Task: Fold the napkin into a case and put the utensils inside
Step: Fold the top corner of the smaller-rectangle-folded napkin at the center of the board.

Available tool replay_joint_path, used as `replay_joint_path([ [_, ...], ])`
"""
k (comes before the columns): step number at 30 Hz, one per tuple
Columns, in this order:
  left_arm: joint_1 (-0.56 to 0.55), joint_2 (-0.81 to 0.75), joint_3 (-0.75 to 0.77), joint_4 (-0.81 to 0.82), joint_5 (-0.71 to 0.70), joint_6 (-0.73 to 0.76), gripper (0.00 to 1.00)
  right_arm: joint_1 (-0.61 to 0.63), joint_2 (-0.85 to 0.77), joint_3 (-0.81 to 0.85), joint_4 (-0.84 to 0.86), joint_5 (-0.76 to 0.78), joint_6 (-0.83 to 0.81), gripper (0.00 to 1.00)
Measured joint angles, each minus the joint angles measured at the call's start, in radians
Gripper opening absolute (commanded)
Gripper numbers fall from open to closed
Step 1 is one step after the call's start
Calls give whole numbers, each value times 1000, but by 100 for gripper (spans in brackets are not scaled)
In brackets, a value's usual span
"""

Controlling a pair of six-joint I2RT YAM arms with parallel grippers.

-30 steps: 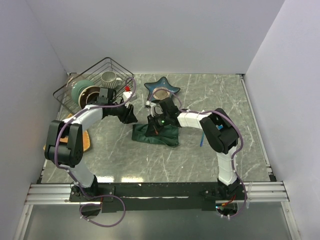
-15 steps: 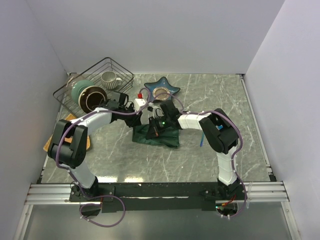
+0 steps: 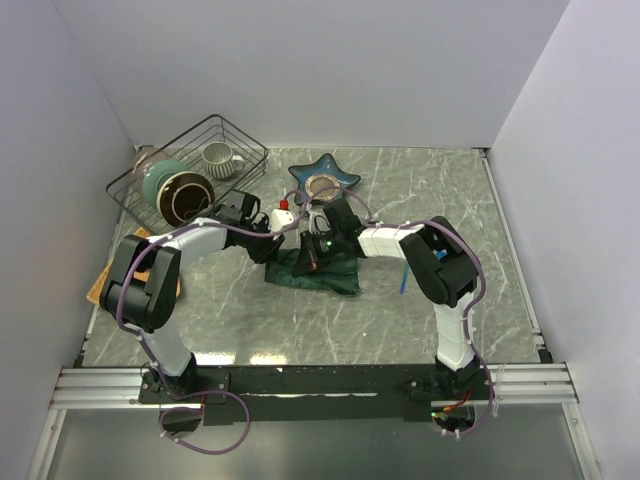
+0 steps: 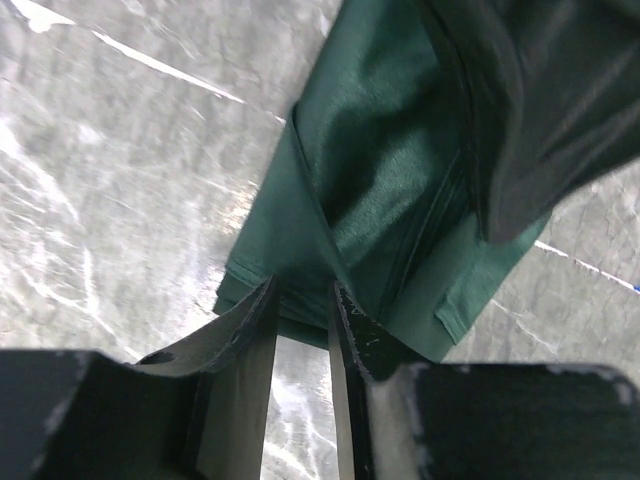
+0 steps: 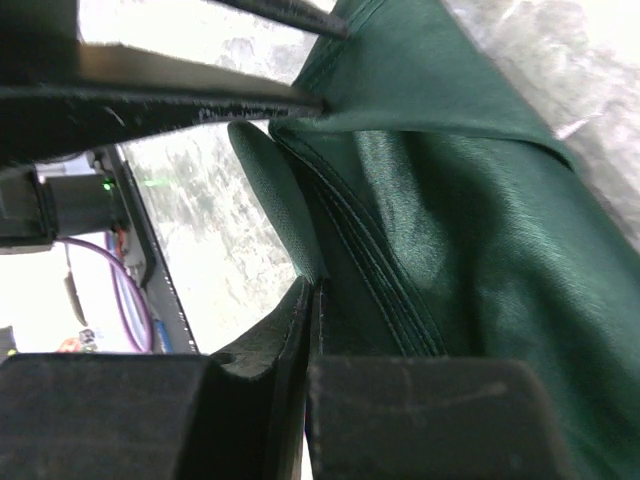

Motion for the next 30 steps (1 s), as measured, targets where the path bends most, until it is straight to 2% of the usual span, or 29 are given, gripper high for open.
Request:
replay_joint_path([
  [15,-3,0,-11,-3,35,14,39,-16,4,0,-7,-7,26,0],
  [20,-13,0,-11,-3,36,15,39,-17,7,0,-9,-8,26,0],
  [22,-20,0,-11,-3,31,16,36,-18,8,0,-9,-7,28,0],
  [26,-26,15,-10,-4,22,18,23,-19,8,0,-9,-8,35,0],
  [30,-27,34,-10,-16,8,27,14,-25,10,10,-31,-14,41,0],
])
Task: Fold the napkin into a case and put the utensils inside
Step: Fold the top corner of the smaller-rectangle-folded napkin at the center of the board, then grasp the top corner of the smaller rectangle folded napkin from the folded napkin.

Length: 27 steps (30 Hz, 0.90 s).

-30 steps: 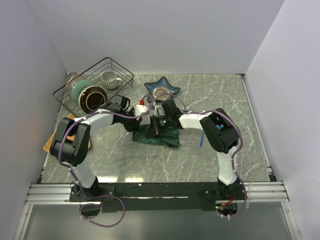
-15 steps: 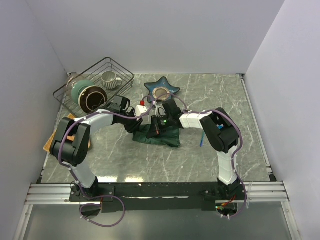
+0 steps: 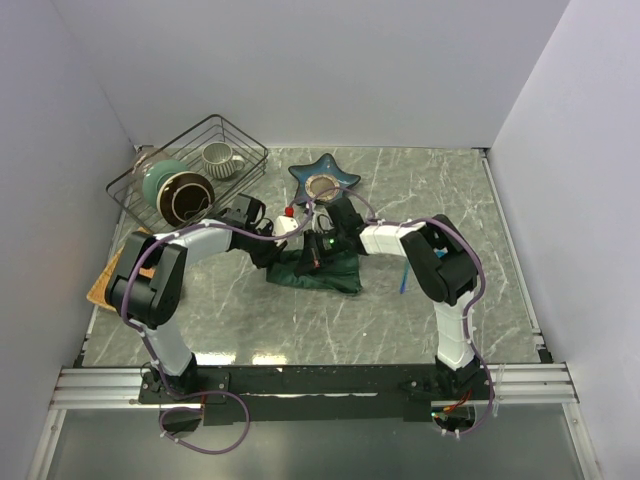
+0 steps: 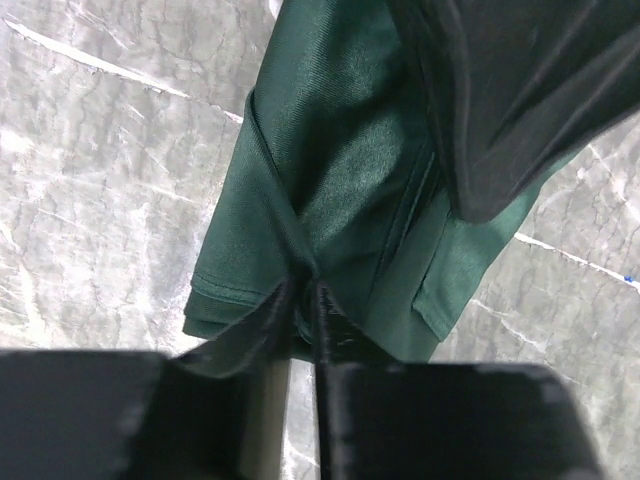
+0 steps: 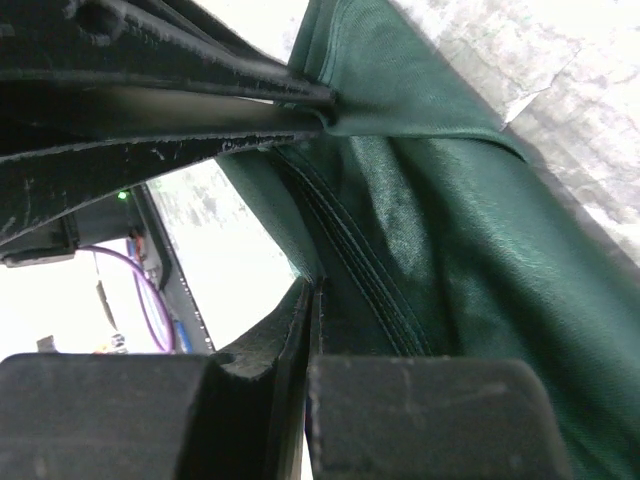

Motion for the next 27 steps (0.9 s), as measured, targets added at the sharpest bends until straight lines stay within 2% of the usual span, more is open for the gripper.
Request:
replay_joint_path([
  [10,0,1,0,-2,-5,6,1,-48,80,159,-187,-47,3,0],
  [27,15,-7,0,37,1,-55,1,-50,172,245,-408,-92,-35,0],
])
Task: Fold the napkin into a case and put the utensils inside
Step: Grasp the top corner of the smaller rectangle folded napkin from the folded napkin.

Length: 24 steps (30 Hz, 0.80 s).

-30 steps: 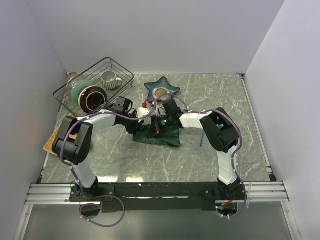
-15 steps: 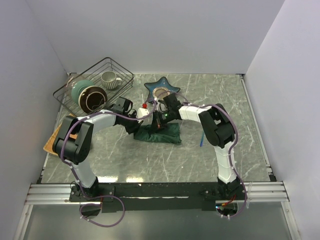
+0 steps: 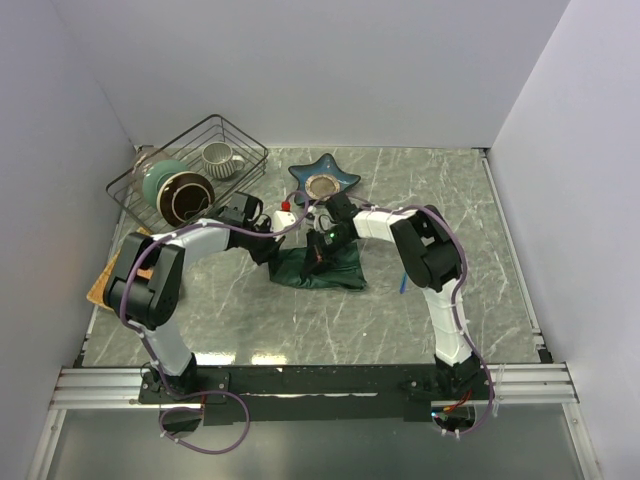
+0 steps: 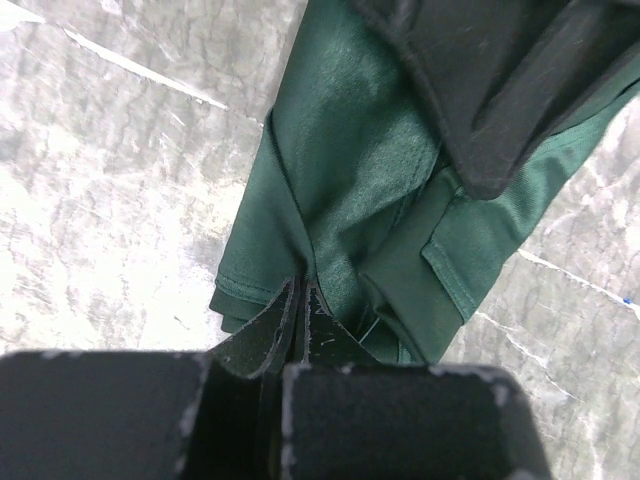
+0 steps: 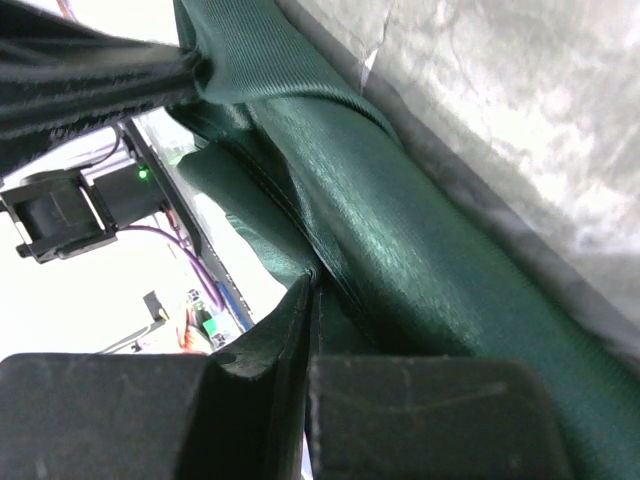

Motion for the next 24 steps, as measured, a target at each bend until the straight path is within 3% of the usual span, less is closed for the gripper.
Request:
replay_joint_path([
  [11,0,-39,-8,-1,16,18,1,-13,9,53,-50,-4,0,0],
  [24,-4,-47,-21,4,17,47,1,-23,72,261,-206,34,-105,0],
])
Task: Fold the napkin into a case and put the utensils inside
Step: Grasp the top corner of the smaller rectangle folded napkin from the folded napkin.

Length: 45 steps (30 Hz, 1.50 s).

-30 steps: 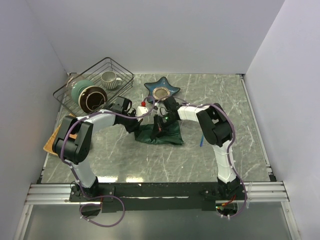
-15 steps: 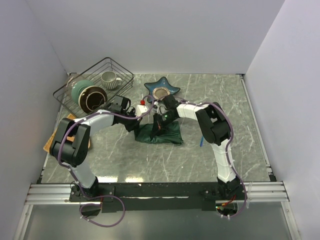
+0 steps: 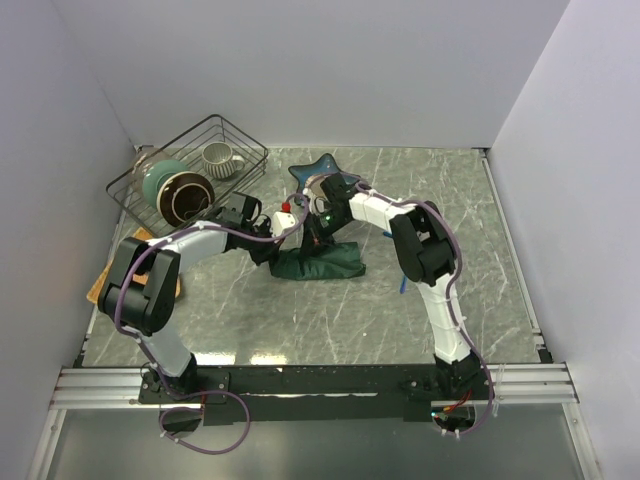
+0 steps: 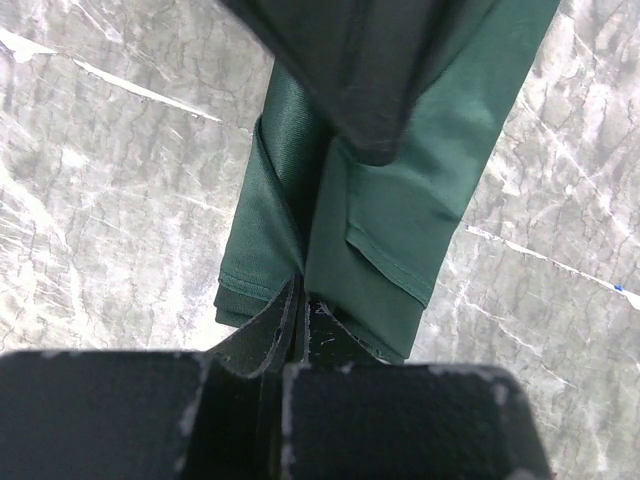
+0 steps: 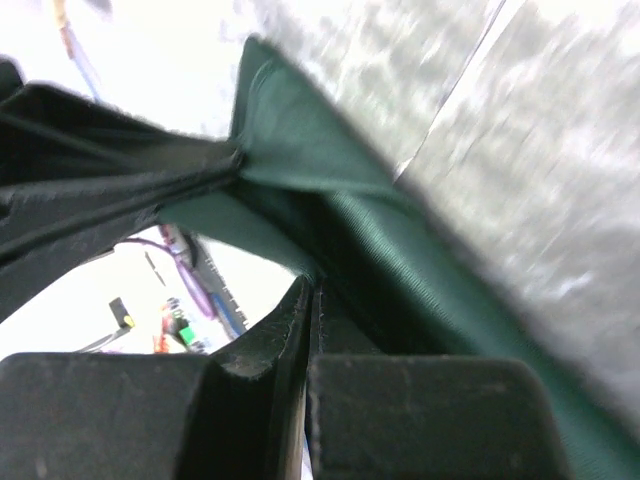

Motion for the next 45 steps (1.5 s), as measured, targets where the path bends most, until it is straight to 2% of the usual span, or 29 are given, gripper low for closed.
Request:
replay_joint_path([
  [7,0,-12,-22,24,0,-10,1,0,54,26,-48,23,-43,0],
  [33,0,-117,-81,106,35,-35,5,0,79,52,-76,-7,-55,0],
  [40,0,-127,-81,127,41,-41,10,3,83,63,-85,-5,-57,0],
  [45,-1,-127,-81,122,48,-34,18,10,90,79,-94,-2,-57,0],
])
